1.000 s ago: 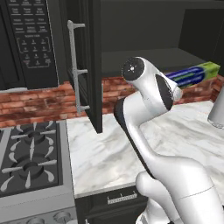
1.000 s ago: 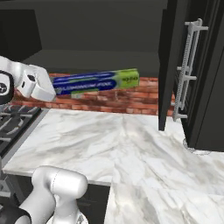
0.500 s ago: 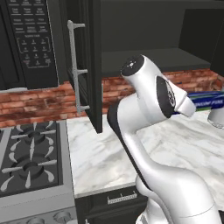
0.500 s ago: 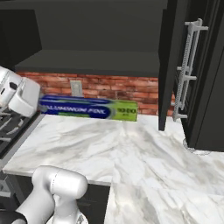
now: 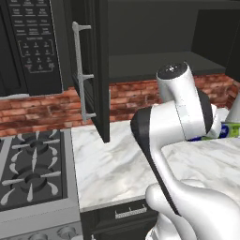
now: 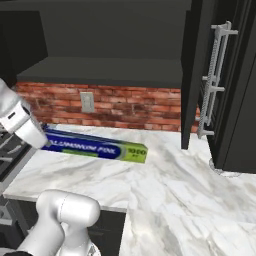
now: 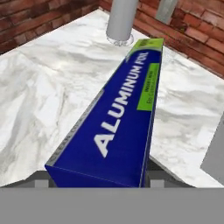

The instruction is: Retrieve the tupperware and aluminum foil from the cabinet and place them on the dining counter near the plate with lime and lemon to prepare for storing leftovers.

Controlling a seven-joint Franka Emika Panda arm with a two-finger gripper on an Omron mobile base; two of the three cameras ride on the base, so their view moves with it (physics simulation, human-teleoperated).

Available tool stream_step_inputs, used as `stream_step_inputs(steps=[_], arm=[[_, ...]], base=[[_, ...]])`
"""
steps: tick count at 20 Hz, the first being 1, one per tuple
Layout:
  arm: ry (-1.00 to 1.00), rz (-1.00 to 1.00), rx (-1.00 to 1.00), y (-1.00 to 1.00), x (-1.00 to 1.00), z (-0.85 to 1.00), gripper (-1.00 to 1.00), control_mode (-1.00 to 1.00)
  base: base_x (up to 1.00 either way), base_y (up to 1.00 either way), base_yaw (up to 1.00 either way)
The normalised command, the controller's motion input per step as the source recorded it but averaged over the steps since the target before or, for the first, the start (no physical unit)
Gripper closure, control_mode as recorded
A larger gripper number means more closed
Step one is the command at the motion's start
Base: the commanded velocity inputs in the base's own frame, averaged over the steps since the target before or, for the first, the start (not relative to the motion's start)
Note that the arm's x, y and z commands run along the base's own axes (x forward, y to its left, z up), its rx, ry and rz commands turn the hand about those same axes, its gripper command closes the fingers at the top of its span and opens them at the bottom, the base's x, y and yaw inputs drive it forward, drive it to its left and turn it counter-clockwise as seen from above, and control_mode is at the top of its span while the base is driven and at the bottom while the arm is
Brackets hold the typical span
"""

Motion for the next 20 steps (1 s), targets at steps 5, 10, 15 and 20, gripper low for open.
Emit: stream_step_inputs(steps=[5, 10, 15, 20], arm=[[0.00, 0.29, 0.12, -0.25, -0.02, -0.34, 1.00, -1.00], [0.00, 0.14, 0.11, -0.44, 0.05, 0.00, 1.00, -1.00], [0.00, 0.01, 0.04, -0.45, 0.02, 0.00, 1.00, -1.00], [0.00, 0.00, 0.00, -0.14, 0.00, 0.00, 1.00, 1.00]], base=[[0.00, 0.00, 0.00], [0.00, 0.00, 0.00], [0.00, 0.00, 0.00], [-0.03, 0.00, 0.00]])
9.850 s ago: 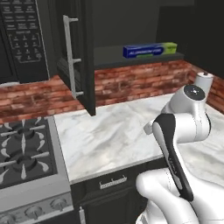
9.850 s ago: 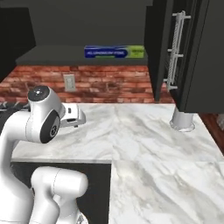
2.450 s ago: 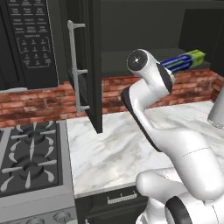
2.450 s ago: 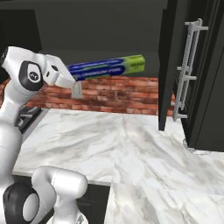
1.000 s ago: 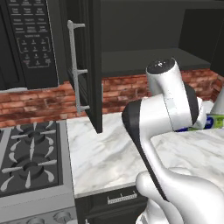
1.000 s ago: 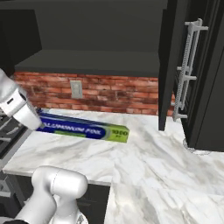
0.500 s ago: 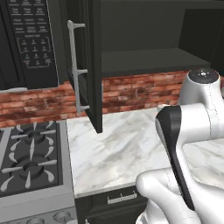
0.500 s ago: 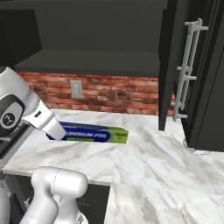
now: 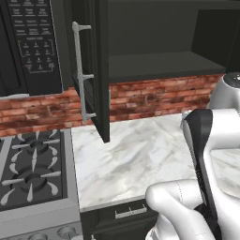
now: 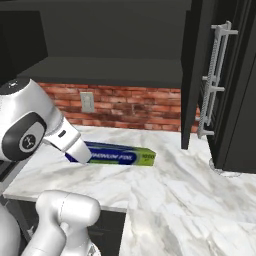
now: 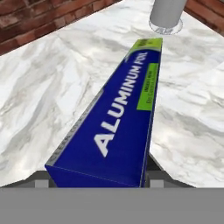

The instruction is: Retrieve the tupperware and aluminum foil from the cabinet and place them on the dining counter near the plate with lime and lemon to prepare for storing leftovers.

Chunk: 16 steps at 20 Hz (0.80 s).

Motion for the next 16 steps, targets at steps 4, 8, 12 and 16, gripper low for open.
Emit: stream_step_inputs(steps=[4, 8, 12, 16], arm=[[0.00, 0.00, 0.00, 0.00, 0.00, 0.00, 1.00, 1.00], [0.00, 0.00, 0.00, 0.00, 0.00, 0.00, 1.00, 1.00], [0.00, 0.00, 0.00, 0.00, 0.00, 0.00, 1.00, 1.00], [0.00, 0.00, 0.00, 0.00, 0.00, 0.00, 1.00, 1.00]], base=[[-0.51, 0.18, 0.02], [-0.79, 0.35, 0.07], [-0.69, 0.41, 0.15], [-0.57, 0.51, 0.35]])
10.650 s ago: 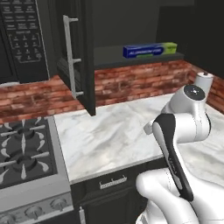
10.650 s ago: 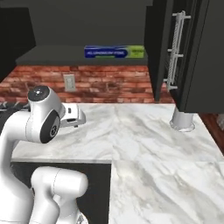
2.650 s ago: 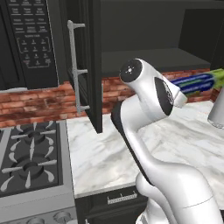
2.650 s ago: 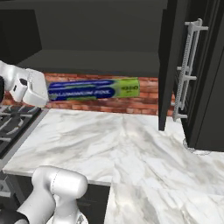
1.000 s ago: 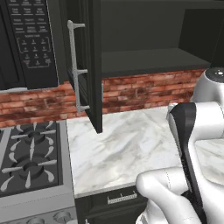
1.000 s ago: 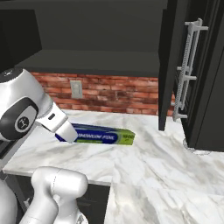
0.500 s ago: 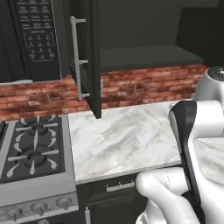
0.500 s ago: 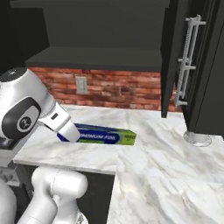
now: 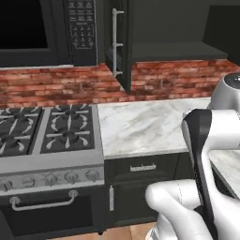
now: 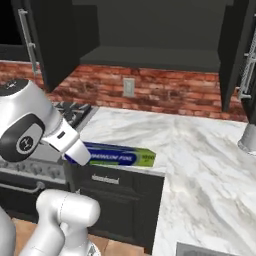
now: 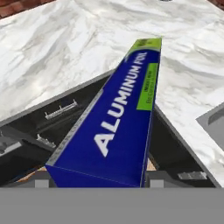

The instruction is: Retrieve the tupperware and aluminum foil from the cabinet and place them on the dining counter near the plate with lime and lemon to prepare for storing leftovers.

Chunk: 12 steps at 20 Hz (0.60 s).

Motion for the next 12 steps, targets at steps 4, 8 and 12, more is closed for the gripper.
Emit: stream_step_inputs(steps=[4, 8, 12], arm=[[0.00, 0.00, 0.00, 0.00, 0.00, 0.00, 1.00, 1.00], [0.00, 0.00, 0.00, 0.00, 0.00, 0.00, 1.00, 1.00], [0.00, 0.00, 0.00, 0.00, 0.00, 0.00, 1.00, 1.00]], base=[[-0.48, 0.52, 0.48], [-0.42, 0.63, 0.53], [-0.16, 0.80, 0.60]])
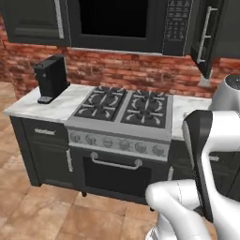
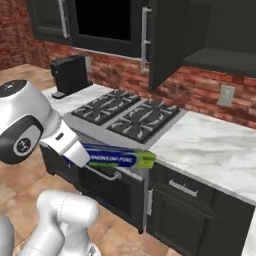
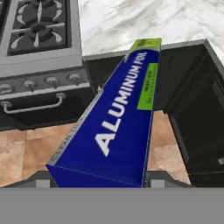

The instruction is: Retrieve the tupperware and aluminum foil from the cabinet and place them on the dining counter near the plate with lime and lemon to prepare for storing leftovers.

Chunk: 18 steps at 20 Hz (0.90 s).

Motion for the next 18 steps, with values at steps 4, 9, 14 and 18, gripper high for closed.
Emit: stream_step_inputs(steps=[4, 9, 14, 18], arm=[[0.00, 0.00, 0.00, 0.00, 0.00, 0.00, 1.00, 1.00], [0.00, 0.00, 0.00, 0.00, 0.00, 0.00, 1.00, 1.00], [0.00, 0.00, 0.00, 0.00, 0.00, 0.00, 1.00, 1.00], [0.00, 0.00, 0.00, 0.00, 0.00, 0.00, 1.00, 1.00]], base=[[0.01, 0.83, 0.69], [0.18, 0.41, 0.77], [0.52, 0.01, 0.73], [0.77, 0.00, 0.65]])
